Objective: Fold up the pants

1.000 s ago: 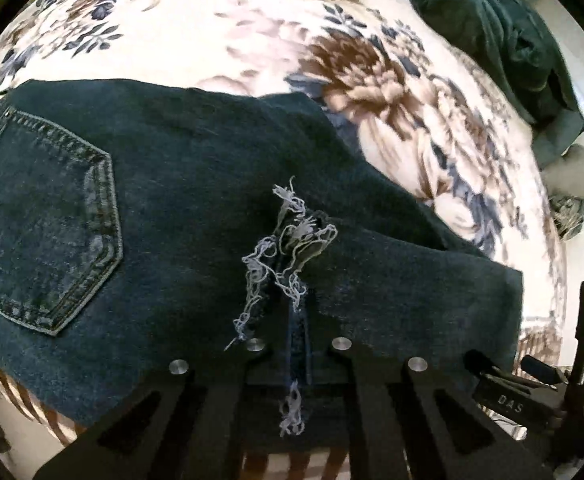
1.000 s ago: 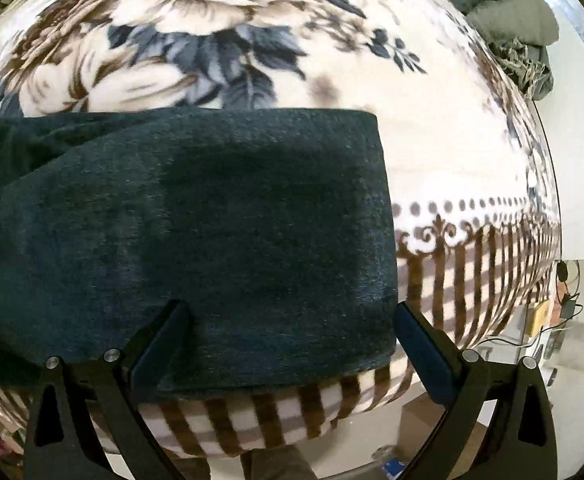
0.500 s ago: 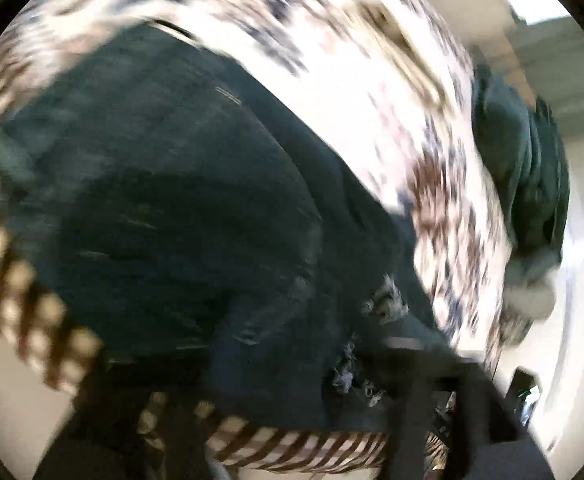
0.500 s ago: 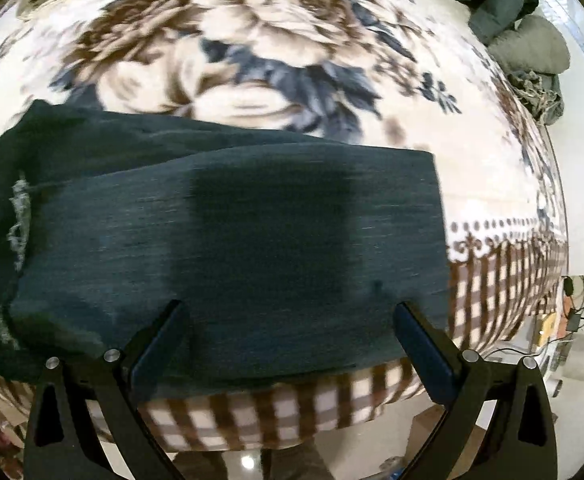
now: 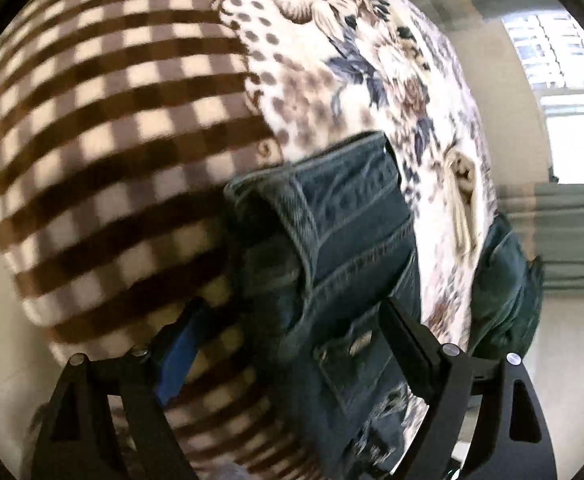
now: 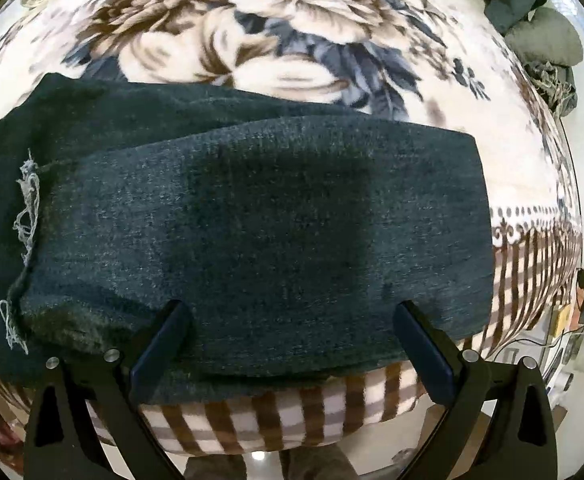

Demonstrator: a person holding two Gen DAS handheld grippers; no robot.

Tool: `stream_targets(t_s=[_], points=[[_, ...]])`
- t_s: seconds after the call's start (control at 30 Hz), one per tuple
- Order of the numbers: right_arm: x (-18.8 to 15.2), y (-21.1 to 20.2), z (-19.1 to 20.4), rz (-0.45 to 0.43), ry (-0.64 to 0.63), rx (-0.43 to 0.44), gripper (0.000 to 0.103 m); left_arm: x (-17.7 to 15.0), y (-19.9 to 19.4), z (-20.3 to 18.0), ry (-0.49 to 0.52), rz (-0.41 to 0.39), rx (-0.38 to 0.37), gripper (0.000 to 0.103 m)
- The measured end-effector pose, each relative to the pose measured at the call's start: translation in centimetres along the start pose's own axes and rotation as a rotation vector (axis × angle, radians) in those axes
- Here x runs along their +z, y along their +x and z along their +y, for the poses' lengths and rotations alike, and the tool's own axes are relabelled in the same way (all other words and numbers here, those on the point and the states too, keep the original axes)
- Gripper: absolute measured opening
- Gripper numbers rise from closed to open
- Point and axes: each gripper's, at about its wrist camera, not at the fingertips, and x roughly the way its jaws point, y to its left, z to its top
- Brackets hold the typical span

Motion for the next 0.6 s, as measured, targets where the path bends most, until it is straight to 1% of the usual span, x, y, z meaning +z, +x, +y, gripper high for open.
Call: stream_targets(t_s=[0.07,0.13,0.23,0.27,0.3,0.33,0.37,0.4,0.5,0.6], points=[[0.1,0.1,0.1,0.002,-0.002,0.001,0.103,0.5,0.8,0.0,-0.019,-0.011,-0.011,0.085],[0.2,0.1,0.1,0.003,-0.004,0.005,0.103,1.2,1.9,0.3,-0.027,-0.017,0.007,0.085],[0.2,0.1,-0.1,0.004,0.002,0.017,0.103,1.9,2.9,0.4,-0.032,-0.03,0.005,0.085],[0.3,0.1,-0.3,0.004,0.005,0.02,0.103,1.9,2.7,0.1,-0.025,-0.049,-0.001,0.08],[0.3,0.1,-0.5,0.002,0.009,0.021,0.103,1.8,2.2,-0.5,-0.002,-0.09,0.006,0.059],[0.3,0.0,-0.7,-0.001,0.013,0.022,0.103,1.6,1.7,-0.8,0.018,-0.109,0.013,0.044],[0.5,0.2,-1.1,-0.003,0.016,0.024,0.103,1.5,1.3,-1.2,0.042,-0.125,0.006,0.029],[0.5,0.1,-1.4,-0.004,0.019,0.021,0.103,1.4,0.8,-1.9,0.076,-0.14,-0.002,0.028],[0.6,0.0,-2.0,-0.022,0.016,0.002,0.103,0.0,-1.1,-4.7,0.199,-0.199,0.007,0.026],[0.6,-0.2,-2.8,-0.042,0.008,0.002,0.103,-1.4,-2.7,-7.1,0.274,-0.238,0.013,0.025]])
